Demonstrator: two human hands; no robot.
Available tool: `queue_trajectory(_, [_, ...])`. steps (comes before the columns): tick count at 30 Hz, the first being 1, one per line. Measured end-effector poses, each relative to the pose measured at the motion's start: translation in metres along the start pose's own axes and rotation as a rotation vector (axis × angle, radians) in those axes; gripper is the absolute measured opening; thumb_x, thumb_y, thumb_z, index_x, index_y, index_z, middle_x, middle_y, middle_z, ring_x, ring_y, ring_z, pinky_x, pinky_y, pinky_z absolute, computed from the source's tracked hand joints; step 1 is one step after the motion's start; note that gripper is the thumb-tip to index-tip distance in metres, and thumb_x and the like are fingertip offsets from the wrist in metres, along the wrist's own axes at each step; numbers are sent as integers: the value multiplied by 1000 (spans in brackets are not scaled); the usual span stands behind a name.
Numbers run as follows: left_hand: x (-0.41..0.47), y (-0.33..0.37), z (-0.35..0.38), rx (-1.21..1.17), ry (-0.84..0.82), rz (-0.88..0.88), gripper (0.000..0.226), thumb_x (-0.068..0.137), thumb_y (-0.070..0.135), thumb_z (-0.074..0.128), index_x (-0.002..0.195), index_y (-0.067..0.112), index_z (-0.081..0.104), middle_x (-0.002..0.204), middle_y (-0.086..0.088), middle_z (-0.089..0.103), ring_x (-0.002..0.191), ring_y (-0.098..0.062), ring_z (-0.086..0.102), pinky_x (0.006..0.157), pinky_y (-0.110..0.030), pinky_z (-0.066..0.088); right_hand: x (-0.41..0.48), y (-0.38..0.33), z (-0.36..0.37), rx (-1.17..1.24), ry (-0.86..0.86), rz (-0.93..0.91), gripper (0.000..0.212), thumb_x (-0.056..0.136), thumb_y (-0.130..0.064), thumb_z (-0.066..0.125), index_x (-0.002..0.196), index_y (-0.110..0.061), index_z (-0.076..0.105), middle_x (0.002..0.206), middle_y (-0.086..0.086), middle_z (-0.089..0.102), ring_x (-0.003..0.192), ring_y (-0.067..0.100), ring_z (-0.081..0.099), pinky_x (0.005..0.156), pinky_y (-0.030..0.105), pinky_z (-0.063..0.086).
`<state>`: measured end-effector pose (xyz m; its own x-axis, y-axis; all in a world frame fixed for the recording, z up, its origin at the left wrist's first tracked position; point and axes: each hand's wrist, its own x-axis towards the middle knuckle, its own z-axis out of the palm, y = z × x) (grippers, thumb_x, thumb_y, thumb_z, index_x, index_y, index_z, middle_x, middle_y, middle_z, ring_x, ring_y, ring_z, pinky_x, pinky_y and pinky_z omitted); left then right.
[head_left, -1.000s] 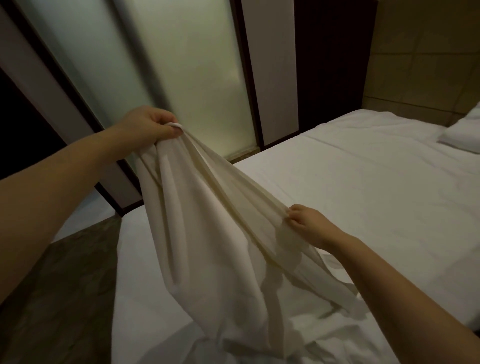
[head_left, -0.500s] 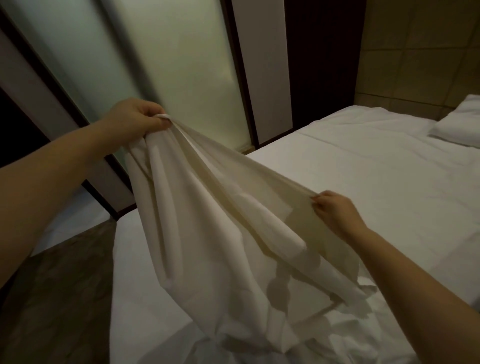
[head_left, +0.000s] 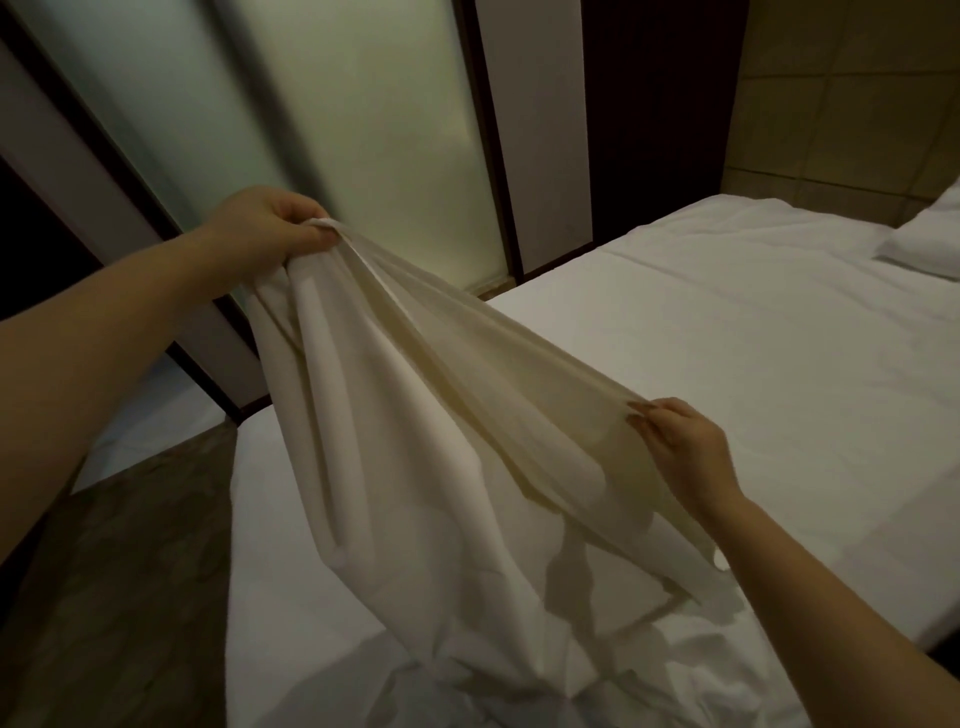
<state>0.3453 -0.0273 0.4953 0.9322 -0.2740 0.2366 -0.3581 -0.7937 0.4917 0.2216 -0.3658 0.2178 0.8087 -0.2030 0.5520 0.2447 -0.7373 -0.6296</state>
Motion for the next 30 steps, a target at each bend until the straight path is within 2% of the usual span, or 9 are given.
queue_trajectory(4, [-1,-1,-4,6,12,-13,3,88,13,62,87,14,64,64,9,59,63,-2,51,63,-16,42,-18,-11,-5,-19,118,-90,31,87,-28,53,89,-6,74,82,7,71,67,22,65,63,29,51])
queue_trajectory(7, [-2,1,-2,23,-17,-14,11,73,29,67,79,21,63,67,6,58,62,-1,50,65,-18,39,-41,-21,6,-110,-63,-172,22,85,-32,47,88,-19,64,76,6,69,57,27,63,49,28,48])
queue_trajectory(9, [-1,1,0,36,-13,-29,16,70,33,64,79,21,64,56,14,59,53,7,50,62,-12,40,-45,-30,12,-184,-202,-195,16,88,-30,43,93,-22,57,82,6,67,61,26,59,54,28,47])
queue_trajectory(12, [1,1,2,19,-10,-40,15,68,34,62,77,21,64,51,19,58,49,7,49,60,-14,41,-45,-42,20,-247,-328,-217,15,75,-21,70,90,-19,68,102,11,68,68,26,61,62,28,47])
queue_trajectory(14, [1,1,3,21,-10,-26,14,72,31,66,79,20,64,56,12,59,49,7,49,59,-13,41,-49,-47,30,-316,-354,-303,40,49,-10,89,84,-16,72,111,17,67,72,31,66,63,30,50])
queue_trajectory(16, [1,1,4,35,-11,-11,15,77,27,67,86,14,64,65,4,56,54,2,50,61,-18,39,-48,-50,40,-314,-384,-296,56,41,-6,90,93,-17,72,112,17,66,77,32,67,65,33,51])
queue_trajectory(21, [1,2,4,53,-3,-4,14,82,21,66,92,12,65,69,2,55,61,-3,48,63,-20,39,-35,-67,62,-259,-317,-299,47,69,-11,78,111,-18,59,121,17,59,89,37,62,75,43,53])
queue_trajectory(27, [1,7,2,0,-15,-30,16,67,35,62,76,22,64,53,16,59,50,7,50,63,-19,41,-1,-106,65,-243,-122,-256,23,78,-20,72,100,-15,64,124,20,57,90,36,63,75,43,51])
queue_trajectory(30, [4,9,4,-17,-17,-13,12,80,22,68,70,24,61,48,20,56,47,8,49,53,-9,39,21,-120,69,-291,-80,-143,37,81,-38,68,105,-11,61,124,12,57,97,32,60,81,41,47])
